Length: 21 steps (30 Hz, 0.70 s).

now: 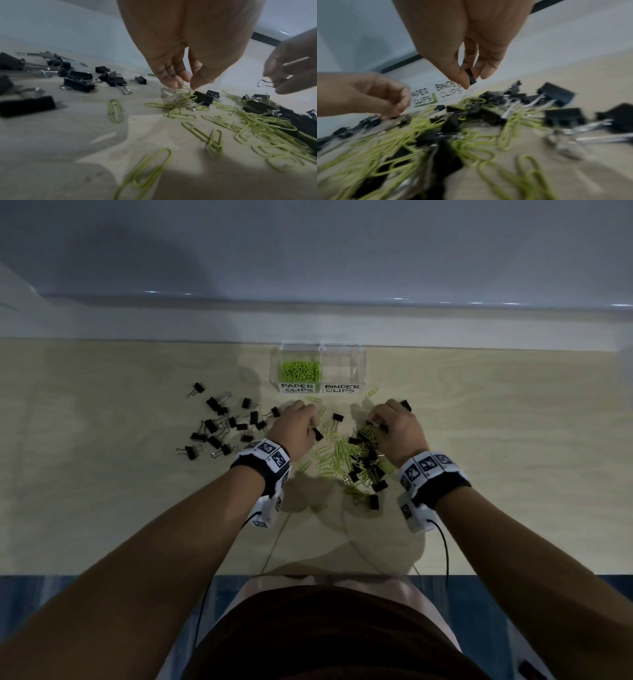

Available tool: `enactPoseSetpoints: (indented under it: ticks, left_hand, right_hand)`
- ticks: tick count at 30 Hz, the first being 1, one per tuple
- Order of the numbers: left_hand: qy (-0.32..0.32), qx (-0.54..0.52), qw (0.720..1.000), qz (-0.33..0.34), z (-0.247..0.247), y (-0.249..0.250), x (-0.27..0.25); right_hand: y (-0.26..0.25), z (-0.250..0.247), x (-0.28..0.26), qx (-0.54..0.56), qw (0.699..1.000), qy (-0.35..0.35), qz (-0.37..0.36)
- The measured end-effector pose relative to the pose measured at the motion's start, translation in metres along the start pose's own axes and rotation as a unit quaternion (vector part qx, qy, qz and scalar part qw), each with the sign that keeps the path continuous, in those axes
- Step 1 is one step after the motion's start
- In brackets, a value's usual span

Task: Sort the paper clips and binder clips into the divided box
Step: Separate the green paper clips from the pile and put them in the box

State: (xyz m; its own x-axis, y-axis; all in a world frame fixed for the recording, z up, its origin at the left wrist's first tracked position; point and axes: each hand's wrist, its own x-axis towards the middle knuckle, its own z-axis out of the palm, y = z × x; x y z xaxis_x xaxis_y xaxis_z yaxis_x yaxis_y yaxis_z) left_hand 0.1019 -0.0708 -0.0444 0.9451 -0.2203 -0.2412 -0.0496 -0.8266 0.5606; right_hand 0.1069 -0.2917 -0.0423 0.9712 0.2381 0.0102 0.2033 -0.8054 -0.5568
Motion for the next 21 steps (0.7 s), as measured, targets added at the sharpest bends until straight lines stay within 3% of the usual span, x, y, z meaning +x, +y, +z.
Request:
enactPoseSetpoints:
  ticks: [3,7,10,13,17,21]
  left_hand:
    - [0.037,-0.002,0.999,-0.008,0.000,-0.005,-0.002]
    - [0.033,0.040,0.998,-0.018,0.006,0.002,-0.002]
    - [-0.007,0.100,0.995,-0.018,0.014,0.011,-0.001]
    - [-0.001,0.101,0.995,-0.023,0.017,0.013,0.000]
    - [0.042,-0.020,0.999,-0.026,0.013,0.011,-0.003]
    - [0.142,-0.186,0.971,-0.049,-0.001,0.006,-0.010]
  right_hand:
    - [0.016,-0.014,0.001,-0.028,0.998,0.033,0.050]
    - [0.007,-0.013,0.009,-0.114,0.992,0.005,0.059]
    - [-0.021,-0.004,0.023,-0.139,0.986,-0.086,0.044]
    - [-0.045,0.010,0.037,-0.192,0.962,-0.178,0.071]
    - [-0.063,0.022,0.046,-0.213,0.954,-0.190,0.092]
    - [-0.065,0.017,0.048,-0.152,0.966,-0.192,0.088]
